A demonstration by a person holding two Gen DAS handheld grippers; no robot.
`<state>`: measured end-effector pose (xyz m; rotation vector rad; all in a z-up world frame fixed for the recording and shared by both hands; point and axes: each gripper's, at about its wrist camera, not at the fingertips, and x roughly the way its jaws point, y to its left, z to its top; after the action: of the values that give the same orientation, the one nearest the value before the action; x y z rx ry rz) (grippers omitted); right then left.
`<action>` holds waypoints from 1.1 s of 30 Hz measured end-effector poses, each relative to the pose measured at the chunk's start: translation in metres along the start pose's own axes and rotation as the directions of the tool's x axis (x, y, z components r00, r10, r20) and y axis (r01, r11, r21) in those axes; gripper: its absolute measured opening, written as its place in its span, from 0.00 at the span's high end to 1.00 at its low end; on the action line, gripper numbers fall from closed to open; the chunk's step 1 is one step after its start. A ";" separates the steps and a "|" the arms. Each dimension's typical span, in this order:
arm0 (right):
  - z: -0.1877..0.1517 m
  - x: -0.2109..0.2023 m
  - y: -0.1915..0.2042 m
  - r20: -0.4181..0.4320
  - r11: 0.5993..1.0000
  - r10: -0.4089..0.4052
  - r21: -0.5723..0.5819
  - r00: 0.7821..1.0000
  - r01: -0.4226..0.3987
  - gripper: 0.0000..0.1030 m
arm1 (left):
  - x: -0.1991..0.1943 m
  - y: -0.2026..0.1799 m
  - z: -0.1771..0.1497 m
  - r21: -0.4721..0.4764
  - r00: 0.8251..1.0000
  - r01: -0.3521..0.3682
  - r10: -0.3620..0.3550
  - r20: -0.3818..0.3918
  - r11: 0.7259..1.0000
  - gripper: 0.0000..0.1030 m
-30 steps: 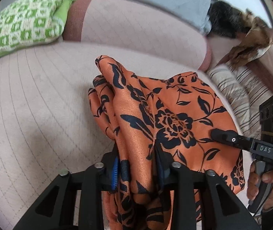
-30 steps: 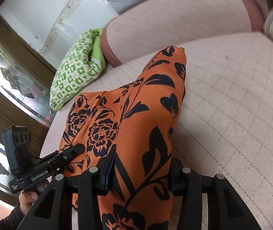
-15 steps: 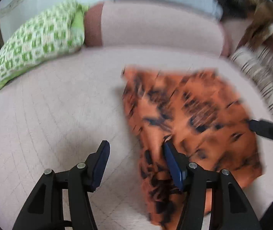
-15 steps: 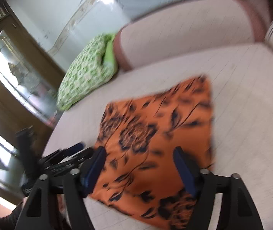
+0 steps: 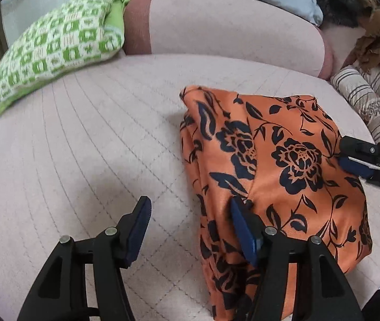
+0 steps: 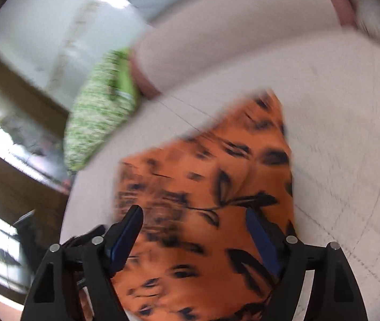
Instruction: Fold small clothes
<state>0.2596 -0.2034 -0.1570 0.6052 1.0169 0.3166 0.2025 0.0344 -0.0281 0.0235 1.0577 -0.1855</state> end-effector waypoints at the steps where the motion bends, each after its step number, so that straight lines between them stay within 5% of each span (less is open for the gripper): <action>1: -0.002 -0.006 0.002 0.029 1.000 0.018 0.005 0.999 -0.018 0.21 | -0.001 0.001 -0.001 -0.002 1.000 -0.001 0.001 0.004 1.000 0.38; 5: -0.016 -0.039 0.028 0.082 0.999 -0.009 -0.053 0.997 0.014 0.21 | -0.021 0.005 -0.003 -0.015 1.000 0.000 0.001 0.028 1.000 0.36; 7: -0.033 -0.058 0.043 0.121 0.993 -0.046 -0.101 0.992 0.058 0.21 | -0.039 0.007 -0.010 -0.030 0.998 -0.004 0.006 0.064 1.000 0.21; 11: -0.082 -0.090 0.064 0.168 0.966 -0.157 -0.179 0.973 0.187 0.05 | -0.084 0.003 -0.037 -0.032 0.984 -0.057 0.062 0.165 0.998 0.16; 21: -0.188 -0.126 0.082 0.215 0.889 -0.364 -0.210 0.906 0.407 0.00 | -0.145 -0.002 -0.099 -0.078 0.988 -0.071 0.081 0.134 0.994 0.14; 26: -0.197 -0.144 0.097 0.266 0.813 -0.468 -0.244 0.843 0.528 0.00 | -0.166 -0.007 -0.109 -0.095 0.986 -0.055 0.068 0.150 0.994 0.10; 33: -0.196 -0.164 0.110 0.286 0.789 -0.497 -0.244 0.819 0.564 0.00 | -0.188 -0.013 -0.111 -0.088 0.981 -0.043 0.059 0.184 0.995 0.06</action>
<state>0.0108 -0.1373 -0.0511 0.0331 0.8670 -0.0908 0.0152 0.0601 0.0815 -0.0422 0.8761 -0.0947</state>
